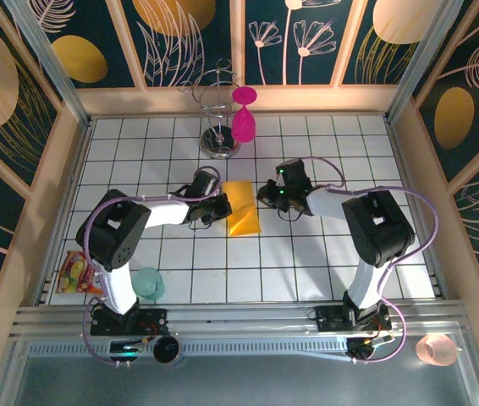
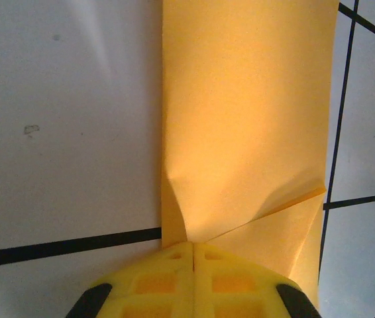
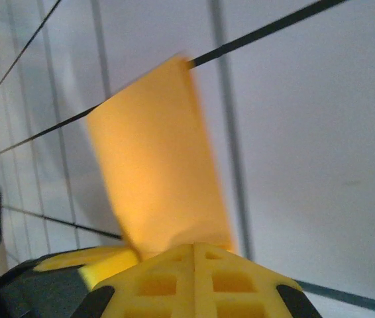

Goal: Fold a paper plane with a square sheet of paper (pick it up from the middle)
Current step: Fold the triangle a second time at the center of the table.

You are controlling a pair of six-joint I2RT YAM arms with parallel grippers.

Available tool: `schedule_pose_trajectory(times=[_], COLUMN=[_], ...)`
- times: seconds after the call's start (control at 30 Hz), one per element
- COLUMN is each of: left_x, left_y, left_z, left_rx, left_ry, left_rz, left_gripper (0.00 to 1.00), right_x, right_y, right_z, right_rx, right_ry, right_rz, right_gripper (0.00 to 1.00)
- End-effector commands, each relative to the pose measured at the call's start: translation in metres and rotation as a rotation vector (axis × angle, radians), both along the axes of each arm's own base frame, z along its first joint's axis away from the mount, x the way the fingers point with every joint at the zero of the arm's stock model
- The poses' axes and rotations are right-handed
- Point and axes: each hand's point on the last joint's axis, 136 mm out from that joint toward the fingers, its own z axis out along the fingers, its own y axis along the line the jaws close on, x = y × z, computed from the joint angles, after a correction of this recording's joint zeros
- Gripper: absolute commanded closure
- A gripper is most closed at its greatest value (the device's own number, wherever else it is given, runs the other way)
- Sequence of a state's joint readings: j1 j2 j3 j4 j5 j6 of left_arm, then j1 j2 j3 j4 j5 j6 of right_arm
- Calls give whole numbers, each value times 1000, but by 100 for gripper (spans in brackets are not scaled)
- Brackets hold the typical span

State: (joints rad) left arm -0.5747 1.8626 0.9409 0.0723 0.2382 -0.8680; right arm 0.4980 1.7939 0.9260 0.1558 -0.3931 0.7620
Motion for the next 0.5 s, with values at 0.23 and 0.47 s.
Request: schedule_pose_trajectory(times=[0.23, 0.47], left_x=[-7, -6], left_y=[8, 7], left_z=[-19, -16], left_rx=[67, 60], left_ry=[54, 50], left_rz=[-18, -22], left_gripper=[100, 100], right_x=[-27, -37], right_y=[47, 34], right_z=[-25, -49], right_rx=[60, -17], right_ry=[97, 163], right_rz=[149, 132], right_gripper=[100, 100])
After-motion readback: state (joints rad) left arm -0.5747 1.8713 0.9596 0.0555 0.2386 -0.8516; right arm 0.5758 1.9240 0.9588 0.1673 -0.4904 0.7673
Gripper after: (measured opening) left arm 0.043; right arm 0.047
